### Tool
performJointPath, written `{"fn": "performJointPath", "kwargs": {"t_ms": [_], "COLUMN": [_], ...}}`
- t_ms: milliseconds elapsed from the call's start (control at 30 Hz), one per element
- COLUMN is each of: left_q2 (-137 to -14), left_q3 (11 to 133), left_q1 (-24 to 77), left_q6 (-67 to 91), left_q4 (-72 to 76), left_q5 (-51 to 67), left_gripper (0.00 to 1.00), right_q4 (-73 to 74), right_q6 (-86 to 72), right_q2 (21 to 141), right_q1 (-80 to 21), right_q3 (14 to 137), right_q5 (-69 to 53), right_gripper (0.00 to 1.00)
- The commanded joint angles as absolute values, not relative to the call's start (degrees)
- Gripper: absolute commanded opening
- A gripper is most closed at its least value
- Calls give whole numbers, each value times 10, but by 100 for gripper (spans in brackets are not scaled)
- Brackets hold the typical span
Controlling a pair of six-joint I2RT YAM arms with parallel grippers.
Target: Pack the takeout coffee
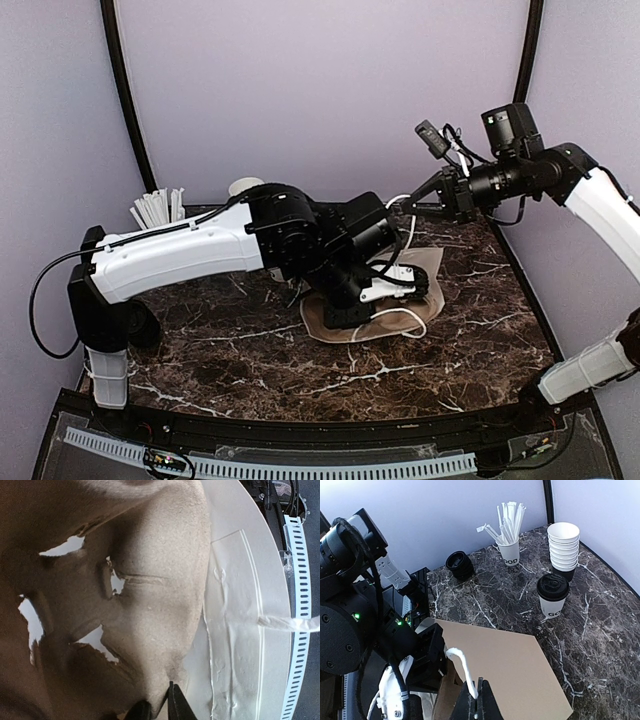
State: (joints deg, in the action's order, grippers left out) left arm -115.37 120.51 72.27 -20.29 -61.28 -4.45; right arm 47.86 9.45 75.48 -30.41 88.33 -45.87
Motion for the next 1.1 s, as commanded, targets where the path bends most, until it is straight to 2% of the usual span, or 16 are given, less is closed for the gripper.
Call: {"fn": "performJointPath", "kwargs": {"t_ms": [0, 367, 567, 833, 1067], "left_q2": [-1148, -1185, -1184, -1111, -1004], "left_q3": [1186, 1187, 1211, 1241, 1168], "left_q1": [726, 707, 706, 709, 710], "left_q6": [-210, -219, -221, -219, -217], "left_q4": [-652, -636, -636, -602, -454], "left_q5": [-13, -62, -83, -79, -47], "left_gripper": [15, 14, 14, 14, 15], "right_q4": [470, 516, 500, 447, 429], "right_q6": [127, 169, 162, 117, 86], "right_q2": [757, 755, 754, 773, 809], "right_q1": [-322, -351, -350, -312, -249], "right_q3": [883, 895, 885, 891, 916], "right_q5": [-499, -546, -473, -334, -312], "right_gripper": [0, 0, 0, 0, 0]}}
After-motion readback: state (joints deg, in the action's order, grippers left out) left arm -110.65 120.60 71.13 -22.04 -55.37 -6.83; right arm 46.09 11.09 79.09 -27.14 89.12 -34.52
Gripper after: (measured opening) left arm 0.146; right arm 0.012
